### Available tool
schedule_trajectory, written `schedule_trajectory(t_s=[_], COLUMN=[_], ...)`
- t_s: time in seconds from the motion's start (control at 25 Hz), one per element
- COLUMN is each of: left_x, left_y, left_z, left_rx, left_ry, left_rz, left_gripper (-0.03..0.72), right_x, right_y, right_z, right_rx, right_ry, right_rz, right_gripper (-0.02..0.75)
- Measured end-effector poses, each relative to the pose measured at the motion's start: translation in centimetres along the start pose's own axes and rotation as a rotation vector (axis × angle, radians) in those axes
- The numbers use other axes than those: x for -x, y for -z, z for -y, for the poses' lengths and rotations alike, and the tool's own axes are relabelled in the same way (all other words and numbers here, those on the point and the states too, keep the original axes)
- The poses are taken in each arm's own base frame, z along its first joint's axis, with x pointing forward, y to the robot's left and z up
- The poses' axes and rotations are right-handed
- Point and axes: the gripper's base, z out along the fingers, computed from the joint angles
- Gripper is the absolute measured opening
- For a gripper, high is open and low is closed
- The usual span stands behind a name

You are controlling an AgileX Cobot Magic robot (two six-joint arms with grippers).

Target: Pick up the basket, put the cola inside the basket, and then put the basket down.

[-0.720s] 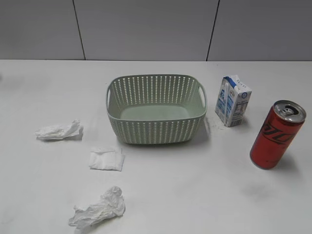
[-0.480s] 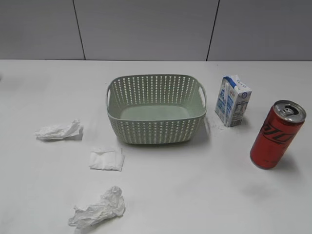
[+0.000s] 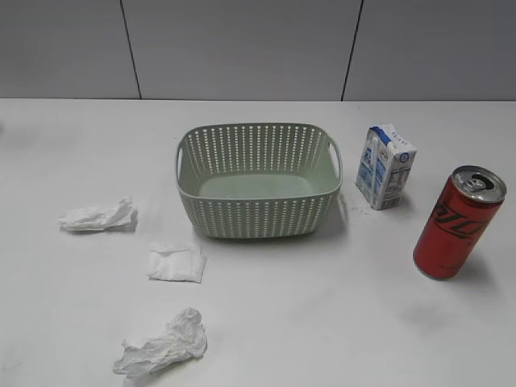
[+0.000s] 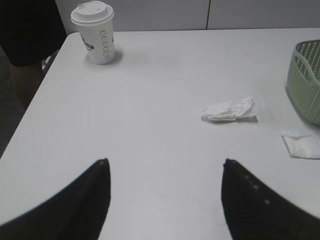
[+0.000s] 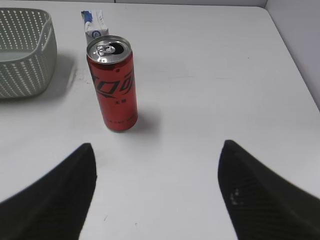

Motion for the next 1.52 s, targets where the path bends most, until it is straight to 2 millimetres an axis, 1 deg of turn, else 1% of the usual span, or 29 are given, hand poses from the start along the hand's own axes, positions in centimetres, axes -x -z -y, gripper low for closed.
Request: schedule_trajectory(t_s=[0.16, 0.28, 0.44, 0.6, 0.76, 1.04, 1.32, 1.52], left_x=[0.2, 1.0, 2.7, 4.7, 6.9, 10.4, 14.0, 16.1], left_y=[0.1, 0.4, 0.1, -1.2, -3.0, -6.7, -11.8, -16.1], left_z=[0.0, 0.0, 0.1, 0.2, 0.1, -0.1, -0.4, -0.4], left_rx=[0.001, 0.003, -0.019, -0.045, -0.055, -0.065, -0.068, -0.09], left_ry=[0.0, 0.001, 0.023, 0.058, 0.085, 0.119, 0.138, 0.17], left_rz=[0.018, 0.092, 0.181, 0.205, 0.18, 0.064, -0.069, -0.199], left_gripper=[0.522, 0.522, 0.522, 0.522, 0.522, 0.522, 0.522, 0.522], right_x=[0.0, 0.0, 0.0, 0.0, 0.0, 0.0, 0.0, 0.0], right_y=[0.0, 0.0, 0.0, 0.0, 0.0, 0.0, 0.0, 0.0], right_z=[0.0, 0.0, 0.0, 0.0, 0.0, 0.0, 0.0, 0.0], right_rx=[0.0, 0.0, 0.0, 0.0, 0.0, 0.0, 0.0, 0.0], right_ry=[0.0, 0.0, 0.0, 0.0, 0.0, 0.0, 0.0, 0.0], right_rz=[0.0, 0.0, 0.0, 0.0, 0.0, 0.0, 0.0, 0.0], right_gripper=[0.571, 0.571, 0.571, 0.571, 0.571, 0.571, 0.571, 0.571])
